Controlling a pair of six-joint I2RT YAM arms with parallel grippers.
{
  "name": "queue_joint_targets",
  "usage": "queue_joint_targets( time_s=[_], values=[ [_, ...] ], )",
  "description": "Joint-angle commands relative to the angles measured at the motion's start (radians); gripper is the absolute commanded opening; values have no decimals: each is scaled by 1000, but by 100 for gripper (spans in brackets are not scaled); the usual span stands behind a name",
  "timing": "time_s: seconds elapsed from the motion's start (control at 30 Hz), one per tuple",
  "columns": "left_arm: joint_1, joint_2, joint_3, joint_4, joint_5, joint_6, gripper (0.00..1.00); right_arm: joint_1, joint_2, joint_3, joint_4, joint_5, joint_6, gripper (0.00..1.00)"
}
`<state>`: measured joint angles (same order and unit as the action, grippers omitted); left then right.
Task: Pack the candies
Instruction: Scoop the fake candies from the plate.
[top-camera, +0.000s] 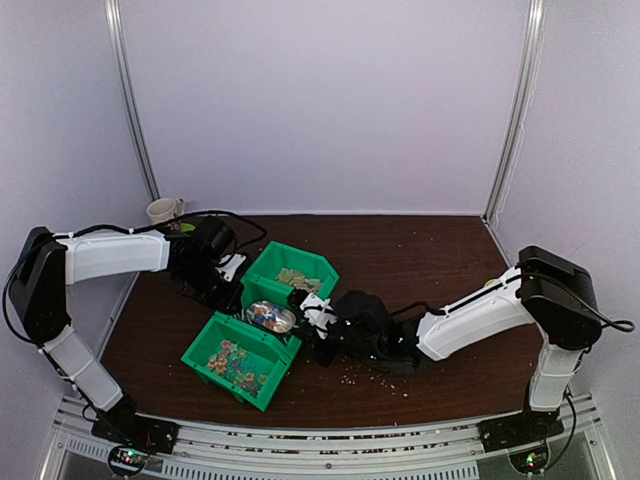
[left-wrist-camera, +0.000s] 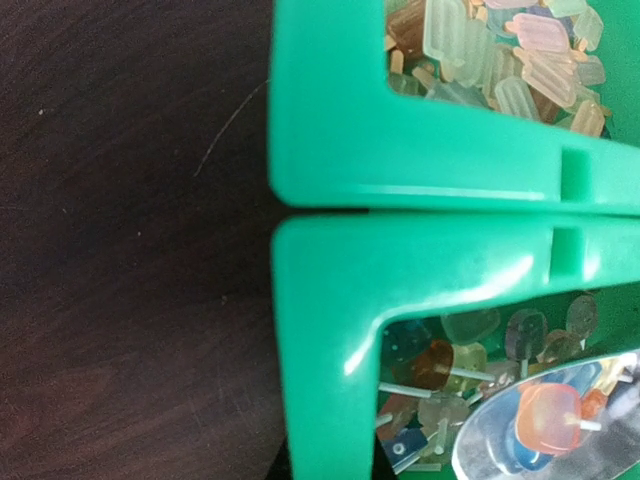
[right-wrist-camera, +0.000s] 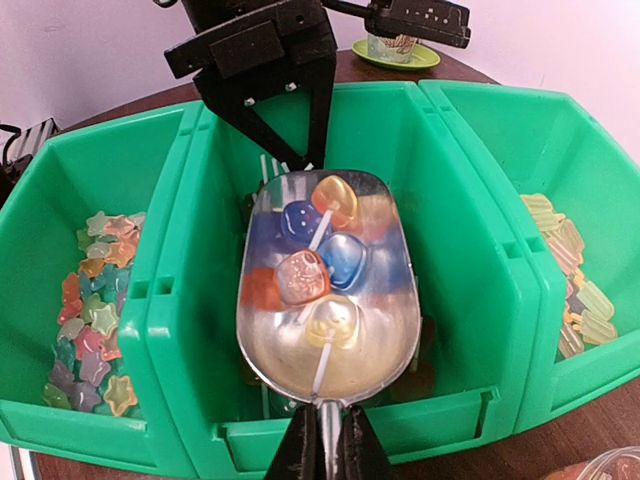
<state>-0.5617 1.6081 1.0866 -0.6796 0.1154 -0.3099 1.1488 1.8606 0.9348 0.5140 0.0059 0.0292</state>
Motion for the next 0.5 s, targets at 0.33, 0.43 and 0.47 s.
queue_joint_targets(
  time_s=[0.33, 0.43, 0.47],
  values=[
    [12, -48, 58, 91, 58, -21, 0, -3, -166, -159, 250, 79, -45, 0],
    [12, -49, 60, 88, 55, -21, 0, -6, -214, -197, 269, 122, -68, 0],
    [13, -51, 62, 85, 54, -21, 0, -9, -242, -209, 266, 136, -76, 0]
  ],
)
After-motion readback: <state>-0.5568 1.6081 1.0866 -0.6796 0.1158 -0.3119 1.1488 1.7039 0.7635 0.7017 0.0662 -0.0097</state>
